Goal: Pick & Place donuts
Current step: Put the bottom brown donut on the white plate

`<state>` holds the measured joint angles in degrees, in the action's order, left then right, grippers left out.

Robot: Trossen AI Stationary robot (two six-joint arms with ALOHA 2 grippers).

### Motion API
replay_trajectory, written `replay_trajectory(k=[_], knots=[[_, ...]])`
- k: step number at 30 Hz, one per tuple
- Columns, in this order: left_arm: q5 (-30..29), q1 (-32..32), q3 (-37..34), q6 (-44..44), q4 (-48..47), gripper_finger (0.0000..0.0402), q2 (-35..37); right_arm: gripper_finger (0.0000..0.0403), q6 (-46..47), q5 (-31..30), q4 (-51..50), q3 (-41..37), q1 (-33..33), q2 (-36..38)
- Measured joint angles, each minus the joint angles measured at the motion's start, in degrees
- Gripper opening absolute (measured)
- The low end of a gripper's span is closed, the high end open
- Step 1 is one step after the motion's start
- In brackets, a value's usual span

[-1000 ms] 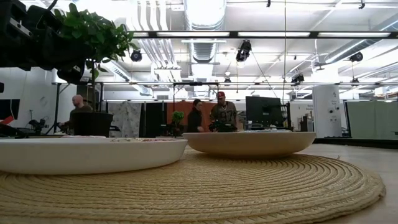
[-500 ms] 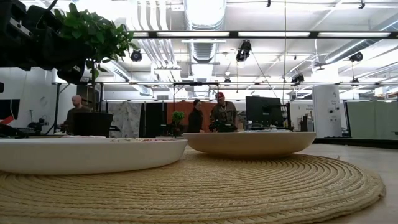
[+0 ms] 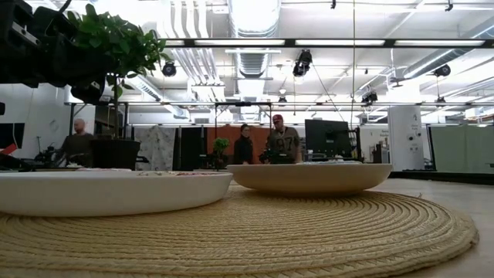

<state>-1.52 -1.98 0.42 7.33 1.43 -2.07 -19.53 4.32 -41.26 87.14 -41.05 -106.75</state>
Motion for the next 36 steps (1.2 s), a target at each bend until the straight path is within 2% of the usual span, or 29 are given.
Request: replay_trajectory(k=[15, 30, 36], knots=[[0.00, 0.00, 0.00, 0.00, 0.00, 0.0000, 0.00, 0.0276, -0.59, 0.06, 1.87, -0.63, 3.02, 0.01], [0.00, 0.01, 0.01, -0.02, 0.00, 0.0000, -0.01, 0.0276, -0.57, 0.13, 8.94, -8.09, 3.56, -0.14], [0.00, 0.00, -0.02, 0.00, 0.00, 0.0000, 0.00, 0.0276, -0.39, 0.11, 9.65, -8.75, 3.56, -0.14]])
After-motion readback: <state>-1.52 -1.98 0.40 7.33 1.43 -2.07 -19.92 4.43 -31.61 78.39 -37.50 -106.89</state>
